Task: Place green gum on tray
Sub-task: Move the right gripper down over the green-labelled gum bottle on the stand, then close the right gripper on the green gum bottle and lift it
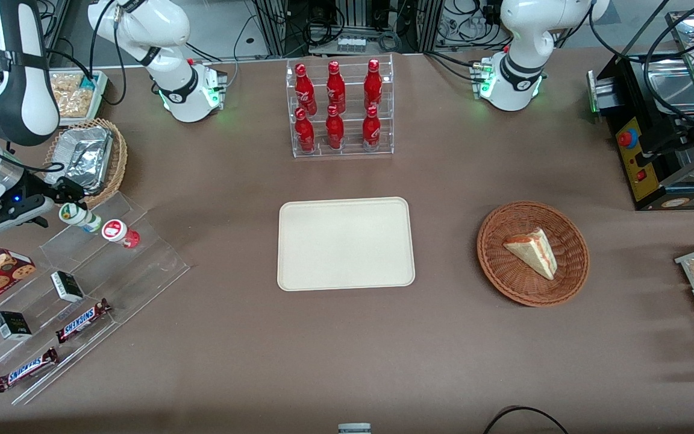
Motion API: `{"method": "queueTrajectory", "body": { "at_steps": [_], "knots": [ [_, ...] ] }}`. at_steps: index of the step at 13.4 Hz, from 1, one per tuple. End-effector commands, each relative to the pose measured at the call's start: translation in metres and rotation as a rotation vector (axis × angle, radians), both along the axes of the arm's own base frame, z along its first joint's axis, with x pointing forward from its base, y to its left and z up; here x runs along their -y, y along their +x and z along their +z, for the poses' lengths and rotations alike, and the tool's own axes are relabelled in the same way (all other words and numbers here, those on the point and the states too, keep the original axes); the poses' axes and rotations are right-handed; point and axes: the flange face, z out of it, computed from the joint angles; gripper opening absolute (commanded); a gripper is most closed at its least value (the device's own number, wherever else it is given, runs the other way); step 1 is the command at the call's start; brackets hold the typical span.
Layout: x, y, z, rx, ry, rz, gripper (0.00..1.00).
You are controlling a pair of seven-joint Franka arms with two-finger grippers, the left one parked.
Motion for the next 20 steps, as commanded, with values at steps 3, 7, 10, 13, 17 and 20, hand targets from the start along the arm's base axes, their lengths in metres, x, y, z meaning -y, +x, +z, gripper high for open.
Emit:
{"method": "queueTrajectory", "body": {
  "at_steps": [3, 7, 10, 13, 17, 20],
  "knots": [
    [0.005, -0.012, -0.014, 0.021, -0.007, -0.001, 0.99],
    [0.001, -0.014, -0.022, 0.020, -0.006, 0.005, 0.99],
    [0.001, -0.014, -0.022, 0.020, -0.007, 0.008, 0.67],
    [0.000, -0.013, -0.025, 0.008, -0.004, 0.008, 0.00],
    [-0.001, -0.007, -0.013, 0.002, -0.001, 0.006, 0.00],
    [-0.007, 0.015, 0.034, -0.040, 0.018, 0.024, 0.00]
  ]
}}
